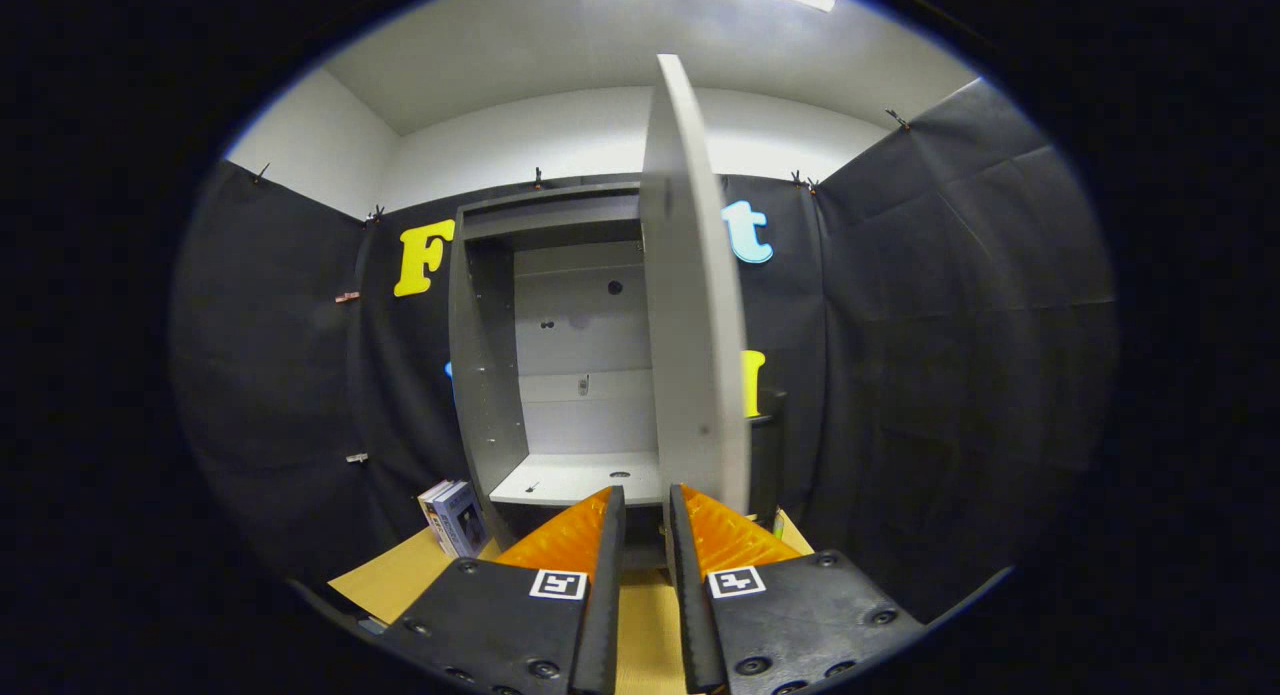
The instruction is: Open the shoe cabinet door, grab the shoes and put them into the shoe cabinet, then close the shoe cabinet door.
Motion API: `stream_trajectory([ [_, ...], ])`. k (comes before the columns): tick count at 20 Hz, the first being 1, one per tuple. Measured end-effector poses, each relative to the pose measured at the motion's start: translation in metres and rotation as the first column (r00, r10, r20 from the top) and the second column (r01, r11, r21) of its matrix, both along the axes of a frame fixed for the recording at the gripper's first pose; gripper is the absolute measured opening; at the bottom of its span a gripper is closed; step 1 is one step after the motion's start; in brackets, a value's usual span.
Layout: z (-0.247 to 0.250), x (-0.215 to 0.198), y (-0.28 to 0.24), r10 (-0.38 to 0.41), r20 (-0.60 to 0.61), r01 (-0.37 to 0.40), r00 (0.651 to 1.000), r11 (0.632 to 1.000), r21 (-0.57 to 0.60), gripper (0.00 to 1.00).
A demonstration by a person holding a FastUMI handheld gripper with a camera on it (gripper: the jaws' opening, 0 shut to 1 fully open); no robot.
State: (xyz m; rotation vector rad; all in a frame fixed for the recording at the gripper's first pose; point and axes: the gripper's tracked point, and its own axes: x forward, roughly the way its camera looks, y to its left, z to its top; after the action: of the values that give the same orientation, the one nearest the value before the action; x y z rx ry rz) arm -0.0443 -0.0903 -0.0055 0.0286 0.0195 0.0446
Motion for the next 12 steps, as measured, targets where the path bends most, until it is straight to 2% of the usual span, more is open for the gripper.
stream_trajectory([
  [12,-0.059,0.027,0.062,0.099,-0.091,-0.099,0.991,0.995,0.003,0.3],
])
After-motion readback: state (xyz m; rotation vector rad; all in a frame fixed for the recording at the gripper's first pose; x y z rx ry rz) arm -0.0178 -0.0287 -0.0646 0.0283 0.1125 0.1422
